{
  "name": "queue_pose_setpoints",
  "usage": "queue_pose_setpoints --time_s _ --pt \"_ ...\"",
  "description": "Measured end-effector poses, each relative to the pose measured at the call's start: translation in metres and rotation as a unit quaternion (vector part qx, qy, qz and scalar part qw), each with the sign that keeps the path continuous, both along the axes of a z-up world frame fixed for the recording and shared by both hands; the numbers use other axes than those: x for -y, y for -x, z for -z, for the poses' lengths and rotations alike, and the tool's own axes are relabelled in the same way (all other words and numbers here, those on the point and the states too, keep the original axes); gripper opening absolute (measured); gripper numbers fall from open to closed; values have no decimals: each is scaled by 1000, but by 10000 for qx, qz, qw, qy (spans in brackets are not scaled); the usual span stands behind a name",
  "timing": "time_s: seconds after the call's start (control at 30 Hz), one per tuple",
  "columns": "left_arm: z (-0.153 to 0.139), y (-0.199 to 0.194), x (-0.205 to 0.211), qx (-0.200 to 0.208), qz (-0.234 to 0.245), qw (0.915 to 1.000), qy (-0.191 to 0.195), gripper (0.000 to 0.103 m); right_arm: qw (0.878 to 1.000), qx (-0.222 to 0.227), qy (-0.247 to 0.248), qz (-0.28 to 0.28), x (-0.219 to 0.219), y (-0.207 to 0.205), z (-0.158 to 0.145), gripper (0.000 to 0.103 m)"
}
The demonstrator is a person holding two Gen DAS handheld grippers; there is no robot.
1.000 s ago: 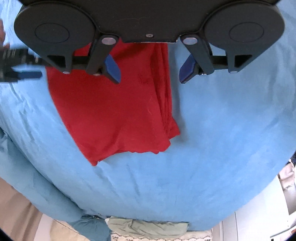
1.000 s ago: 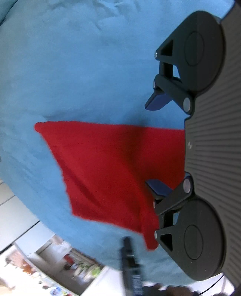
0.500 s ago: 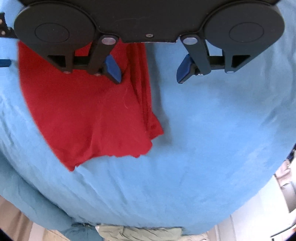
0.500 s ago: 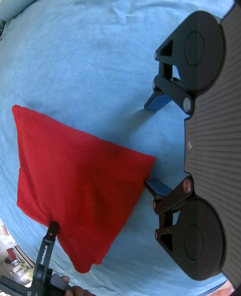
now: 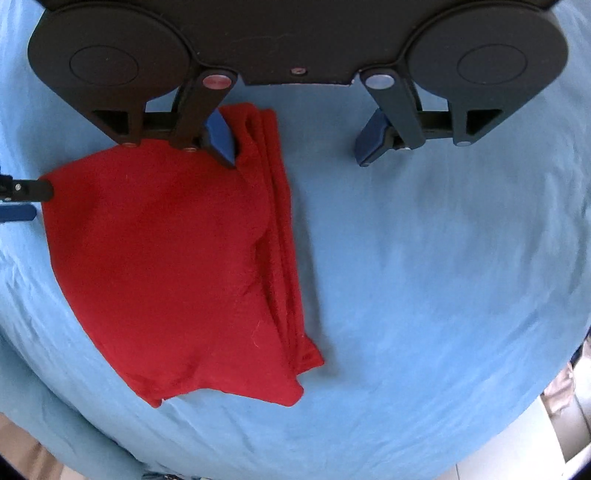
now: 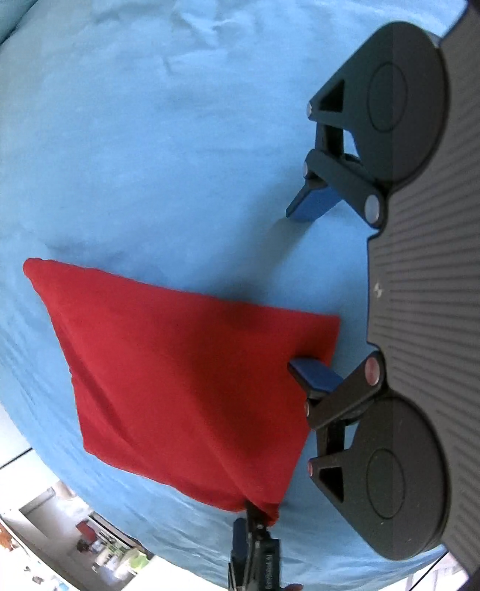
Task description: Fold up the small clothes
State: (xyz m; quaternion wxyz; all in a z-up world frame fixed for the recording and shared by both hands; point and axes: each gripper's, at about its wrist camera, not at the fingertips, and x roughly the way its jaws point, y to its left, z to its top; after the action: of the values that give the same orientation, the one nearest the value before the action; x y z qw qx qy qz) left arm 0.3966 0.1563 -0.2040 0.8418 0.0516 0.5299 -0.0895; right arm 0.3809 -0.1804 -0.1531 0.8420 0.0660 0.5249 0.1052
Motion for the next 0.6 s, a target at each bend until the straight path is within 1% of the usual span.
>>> queue_pose_setpoints --time_s 0.03,0.07,0.1,0.17,0.2,0.27,0.3,0.37,0.4,0.43,0.53,0.57,0.6 --pt "-4 -1 2 -12 12 10000 -34 74 10000 6 5 -32 0 0 0 97" --pt "-8 -4 5 -27 -14 10000 31 74 10000 -14 17 -59 1 -1 -2 97" --pt "-18 -7 4 19 -46 9998 192 75 10000 -32 3 -63 3 -2 -5 97" --pt "-43 -13 0 276 -114 9978 588 89 9999 0 -122 -66 8 -7 -17 97" --pt "-54 -18 -1 447 -161 9963 714 101 9998 42 -166 -56 10 -8 -26 97" --pt "-70 -31 -4 793 -231 9927 875 103 9996 106 -264 -49 15 -15 -43 97" --pt "-71 -43 -3 799 -187 9925 907 103 9993 109 -366 -51 19 -20 -50 98" --pt "-59 -69 1 569 -166 9939 930 103 9982 71 -597 -17 26 -34 -59 100" --pt "-48 -83 1 386 -159 9937 1042 101 9977 49 -678 11 29 -44 -60 100" --pt "-37 -92 2 207 -157 9926 1190 96 9971 -4 -761 36 31 -54 -58 100" --pt "-4 -116 2 -302 -325 9873 1527 82 9951 -179 -952 189 34 -82 -41 100" --pt "7 -121 2 -430 -390 9860 1560 80 9937 -231 -1067 264 34 -87 -34 100" --pt "11 -121 0 -463 -410 9853 1593 79 9912 -318 -1229 384 35 -94 -25 99"
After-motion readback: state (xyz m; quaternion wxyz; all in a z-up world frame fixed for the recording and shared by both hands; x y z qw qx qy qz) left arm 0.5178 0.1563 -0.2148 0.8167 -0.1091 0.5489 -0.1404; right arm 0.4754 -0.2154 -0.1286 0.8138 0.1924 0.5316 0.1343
